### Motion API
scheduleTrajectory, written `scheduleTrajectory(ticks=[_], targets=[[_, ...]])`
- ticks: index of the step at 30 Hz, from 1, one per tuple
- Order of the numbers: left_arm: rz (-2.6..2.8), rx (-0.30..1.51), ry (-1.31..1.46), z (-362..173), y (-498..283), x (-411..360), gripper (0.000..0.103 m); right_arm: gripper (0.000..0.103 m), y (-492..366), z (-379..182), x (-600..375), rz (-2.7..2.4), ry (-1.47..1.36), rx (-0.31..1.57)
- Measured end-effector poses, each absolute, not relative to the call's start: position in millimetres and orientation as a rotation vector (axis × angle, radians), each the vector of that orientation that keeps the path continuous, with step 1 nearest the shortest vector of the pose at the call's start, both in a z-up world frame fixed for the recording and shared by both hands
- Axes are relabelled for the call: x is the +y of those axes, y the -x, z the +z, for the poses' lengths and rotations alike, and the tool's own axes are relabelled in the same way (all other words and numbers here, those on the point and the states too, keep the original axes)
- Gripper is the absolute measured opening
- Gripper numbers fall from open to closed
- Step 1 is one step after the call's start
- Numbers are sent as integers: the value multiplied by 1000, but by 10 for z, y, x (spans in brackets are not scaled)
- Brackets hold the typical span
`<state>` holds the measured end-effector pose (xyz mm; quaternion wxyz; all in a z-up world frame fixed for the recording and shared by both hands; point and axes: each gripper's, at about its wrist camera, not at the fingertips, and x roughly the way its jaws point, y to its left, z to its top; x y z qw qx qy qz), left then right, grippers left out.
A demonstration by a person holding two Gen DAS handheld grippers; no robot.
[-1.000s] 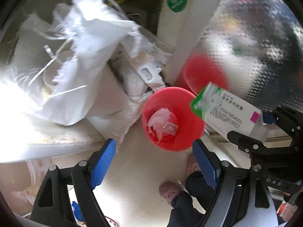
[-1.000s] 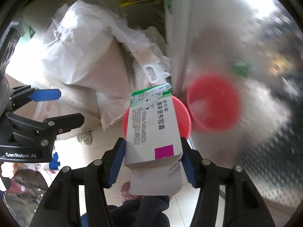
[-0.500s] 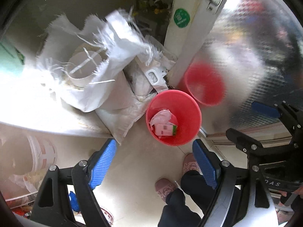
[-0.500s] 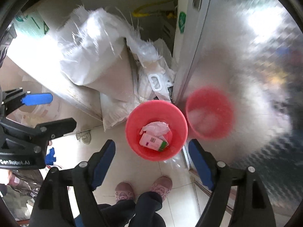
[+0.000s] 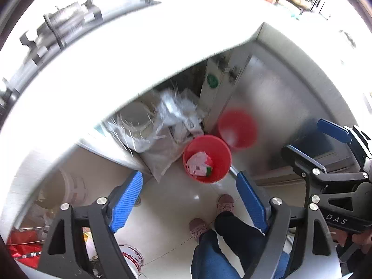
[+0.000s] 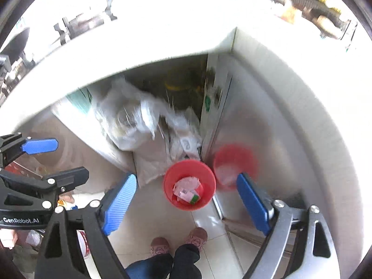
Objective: Collect trash
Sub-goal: 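Lower the medicine box over the red bin and open the right tool, then raise both open tools back up over the counter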
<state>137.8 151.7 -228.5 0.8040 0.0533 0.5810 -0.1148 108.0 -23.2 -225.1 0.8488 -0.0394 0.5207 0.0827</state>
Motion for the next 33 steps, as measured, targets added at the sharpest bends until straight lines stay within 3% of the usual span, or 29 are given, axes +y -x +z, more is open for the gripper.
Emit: scheduleTrajectory(ticks=[8, 15, 33], targets=[[-282, 1139, -140, -1437, -1466, 1341, 82, 96, -1064, -1438, -384, 78, 83, 1017], [-345, 1073, -156, -997, -1788, 1054, 82, 97, -1168, -996, -606, -11, 61, 970], [-537, 1078, -238, -1029, -3032, -360, 82, 97, -1961, -778, -1736, -188, -18, 991]])
